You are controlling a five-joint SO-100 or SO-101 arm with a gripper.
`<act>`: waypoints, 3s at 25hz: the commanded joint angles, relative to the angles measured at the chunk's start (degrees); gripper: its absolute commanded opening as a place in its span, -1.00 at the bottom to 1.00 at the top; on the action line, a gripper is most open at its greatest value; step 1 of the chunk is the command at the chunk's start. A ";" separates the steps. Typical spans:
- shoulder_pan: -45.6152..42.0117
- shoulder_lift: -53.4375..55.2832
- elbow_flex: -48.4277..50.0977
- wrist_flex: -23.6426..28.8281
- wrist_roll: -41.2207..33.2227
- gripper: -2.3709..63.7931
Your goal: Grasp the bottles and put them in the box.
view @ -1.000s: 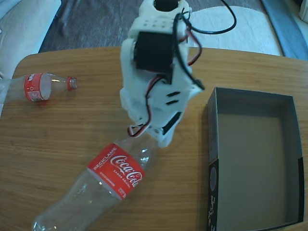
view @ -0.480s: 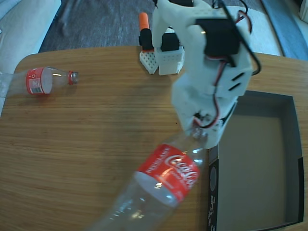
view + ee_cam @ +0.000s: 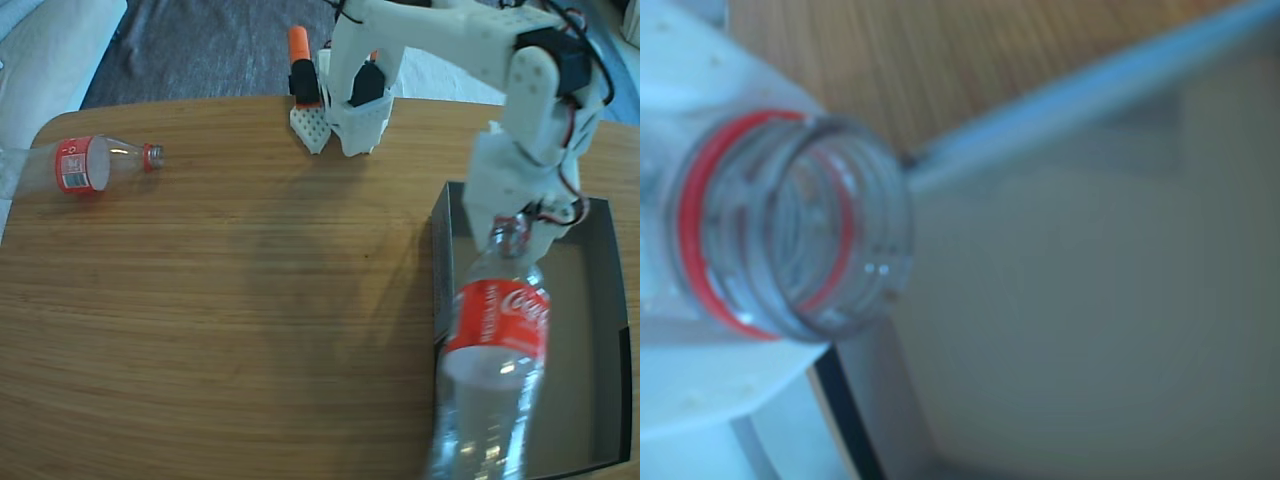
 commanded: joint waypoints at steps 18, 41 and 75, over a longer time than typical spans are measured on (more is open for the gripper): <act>-15.29 3.25 9.23 -0.18 -3.43 -0.94; -11.95 -10.11 10.11 -8.26 1.05 -0.94; -12.22 2.81 20.57 -9.67 0.26 -0.94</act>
